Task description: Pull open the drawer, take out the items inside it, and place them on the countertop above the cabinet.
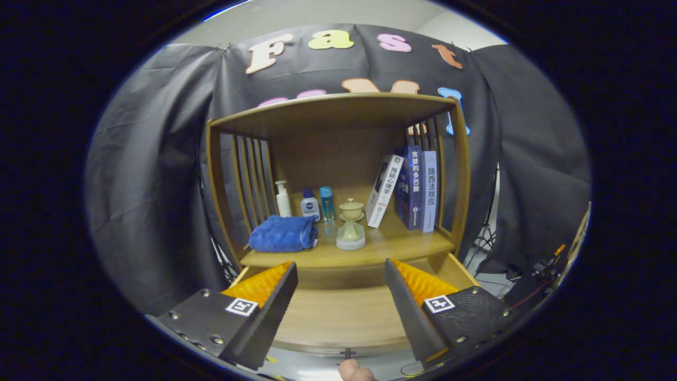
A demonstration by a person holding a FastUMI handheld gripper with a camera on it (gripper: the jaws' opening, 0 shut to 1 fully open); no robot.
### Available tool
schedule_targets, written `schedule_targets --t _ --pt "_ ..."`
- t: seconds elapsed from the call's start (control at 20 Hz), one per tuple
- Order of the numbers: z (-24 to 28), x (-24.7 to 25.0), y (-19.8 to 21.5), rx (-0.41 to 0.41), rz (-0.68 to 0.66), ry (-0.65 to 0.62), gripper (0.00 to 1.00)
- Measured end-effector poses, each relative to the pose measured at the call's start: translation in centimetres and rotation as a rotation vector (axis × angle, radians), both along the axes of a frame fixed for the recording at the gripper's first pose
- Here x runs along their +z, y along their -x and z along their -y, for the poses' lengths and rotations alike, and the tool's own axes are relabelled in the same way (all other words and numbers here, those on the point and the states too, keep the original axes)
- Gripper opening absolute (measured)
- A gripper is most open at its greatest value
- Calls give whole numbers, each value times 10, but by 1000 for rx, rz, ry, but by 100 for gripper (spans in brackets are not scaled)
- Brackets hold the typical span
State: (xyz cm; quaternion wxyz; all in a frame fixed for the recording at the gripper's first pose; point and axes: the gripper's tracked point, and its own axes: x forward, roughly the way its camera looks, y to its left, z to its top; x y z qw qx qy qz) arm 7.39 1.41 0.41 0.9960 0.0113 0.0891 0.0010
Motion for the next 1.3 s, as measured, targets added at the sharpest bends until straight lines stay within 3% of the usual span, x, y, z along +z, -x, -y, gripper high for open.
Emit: schedule_targets --t 0.35,0.75,1.15,1.3 --pt "3 -53 43 -26 25 -15 99" --pt "-11 -115 48 -25 25 -22 99" --pt "-14 -199 42 -41 -145 -85 99" --pt "-13 -204 32 -37 -95 -54 99"
